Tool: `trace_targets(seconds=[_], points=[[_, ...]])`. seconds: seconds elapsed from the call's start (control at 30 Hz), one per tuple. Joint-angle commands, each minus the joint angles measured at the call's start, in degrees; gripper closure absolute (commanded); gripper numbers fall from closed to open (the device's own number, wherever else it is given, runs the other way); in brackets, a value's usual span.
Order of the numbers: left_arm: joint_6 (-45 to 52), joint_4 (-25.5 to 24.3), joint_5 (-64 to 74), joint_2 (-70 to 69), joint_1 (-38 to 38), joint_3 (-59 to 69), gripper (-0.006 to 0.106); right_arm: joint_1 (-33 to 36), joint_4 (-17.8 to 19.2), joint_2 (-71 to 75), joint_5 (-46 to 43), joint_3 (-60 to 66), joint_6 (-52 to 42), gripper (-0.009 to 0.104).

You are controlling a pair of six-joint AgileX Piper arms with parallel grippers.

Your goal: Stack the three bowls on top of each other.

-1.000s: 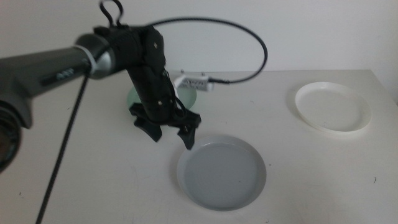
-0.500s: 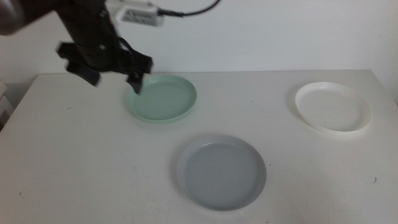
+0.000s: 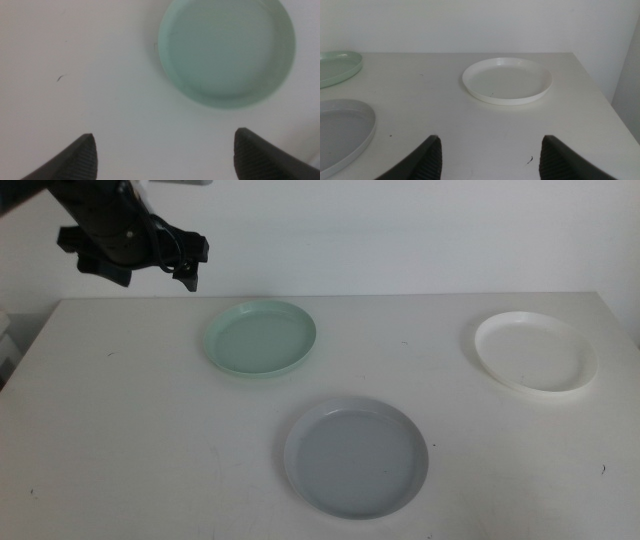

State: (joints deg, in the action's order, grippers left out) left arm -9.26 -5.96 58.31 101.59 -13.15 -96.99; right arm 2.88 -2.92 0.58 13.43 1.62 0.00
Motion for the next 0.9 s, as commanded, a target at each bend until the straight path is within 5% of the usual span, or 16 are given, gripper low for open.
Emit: trace_targets(seconds=[0.0, 0.23, 0.6, 0.87], points=[[1.0, 2.8, -5.4, -0.3, 1.7, -1.8, -0.005, -0.4, 0.6, 1.6, -4.0, -0.4, -0.6, 0.045], [4.5, 8.2, -12.1, 7.6, 4.6, -4.5, -0.005, -0.4, 0.6, 1.6, -4.0, -0.4, -0.6, 0.045], [5.5, 8.8, -1.9, 27.3, 5.2, -29.2, -0.005, -0.4, 0.6, 1.6, -4.0, -0.4, -0.6, 0.045], [7.1, 13.0, -1.8, 34.5, 7.1, -33.5, -0.005, -0.4, 0.6, 1.6, -4.0, -0.4, -0.6, 0.045]])
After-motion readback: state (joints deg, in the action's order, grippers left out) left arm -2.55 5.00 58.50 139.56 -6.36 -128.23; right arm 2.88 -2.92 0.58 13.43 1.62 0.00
